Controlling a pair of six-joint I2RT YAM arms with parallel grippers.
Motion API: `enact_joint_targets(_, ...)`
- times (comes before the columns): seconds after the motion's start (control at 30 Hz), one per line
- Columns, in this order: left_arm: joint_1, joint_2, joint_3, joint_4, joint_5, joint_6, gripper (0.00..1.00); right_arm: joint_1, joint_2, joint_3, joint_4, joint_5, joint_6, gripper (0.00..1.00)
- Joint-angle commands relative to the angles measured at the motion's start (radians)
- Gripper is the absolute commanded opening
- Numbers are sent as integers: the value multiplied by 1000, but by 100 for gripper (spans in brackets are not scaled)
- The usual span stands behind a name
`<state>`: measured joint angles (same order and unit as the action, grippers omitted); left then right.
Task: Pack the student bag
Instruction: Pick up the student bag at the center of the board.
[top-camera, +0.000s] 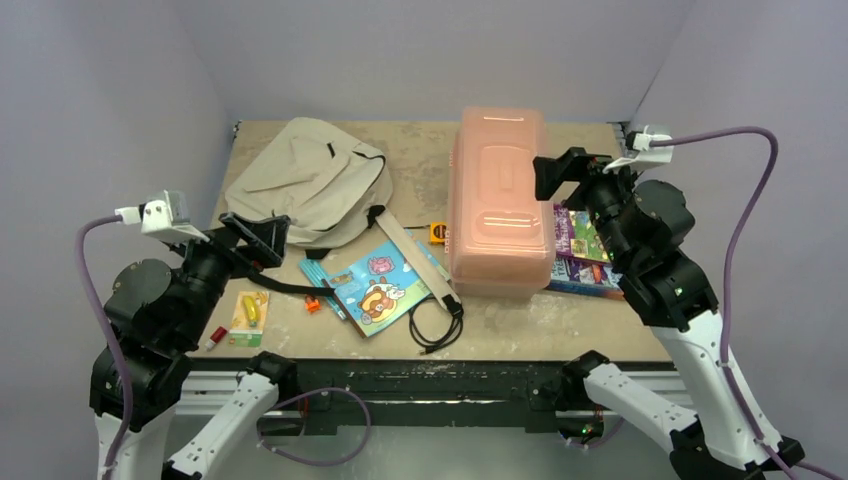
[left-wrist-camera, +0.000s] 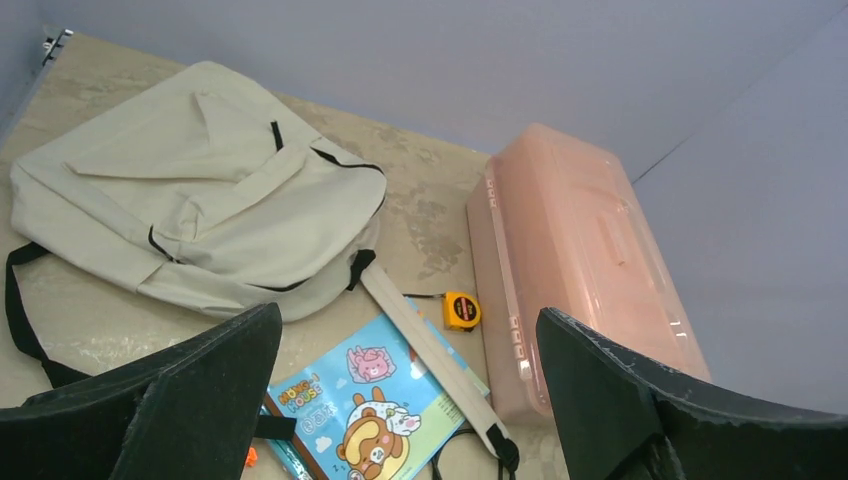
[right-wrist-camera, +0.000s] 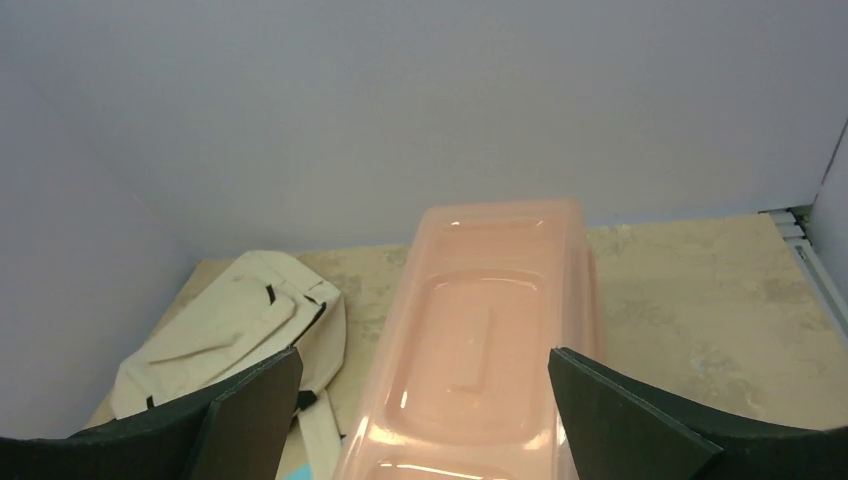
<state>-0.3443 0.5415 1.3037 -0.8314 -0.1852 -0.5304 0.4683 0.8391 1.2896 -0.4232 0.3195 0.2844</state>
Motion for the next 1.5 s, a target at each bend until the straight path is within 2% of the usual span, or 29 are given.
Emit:
enact_joint_targets(0.0,7,47,-10,-3,18,30,100,15,58,20,12,-16,32,99)
enact_joint_targets(0.17,8,71,-18,-47,-3,40,100,83,180,61,11,-64,64,99)
enact_joint_targets(0.3,7,55,-34,-57,-6,32,100,245,331,122,20,32,165,99)
enact_joint_targets(0.4,7,39,-36,-77,-20,17,100,370,426,138,89,114,298,99)
enact_joint_targets(0.5,7,14,-41,-98,-30,7,100,493,528,155,175,136,425,99)
enact_joint_targets(0.63,7,-14,-43,-143,-38,4,100,585,706,252,213,143,514,99)
enact_joint_targets(0.83,7,-54,-45,-215,-59,4,100,610,925,357,188,177,800,99)
enact_joint_targets(0.97,7,-67,-61,-236,-43,-8,100,613,1064,450,138,228,927,99)
enact_joint_targets(1.17,7,-75,-70,-263,-25,-13,100,613,1239,581,125,306,953,99)
enact_joint_targets(1.37,7,-77,-64,-284,-20,-3,100,612,1301,547,227,342,1012,97)
enact_joint_targets(1.47,7,-78,-67,-287,-4,-8,100,605,1357,585,236,340,1018,94)
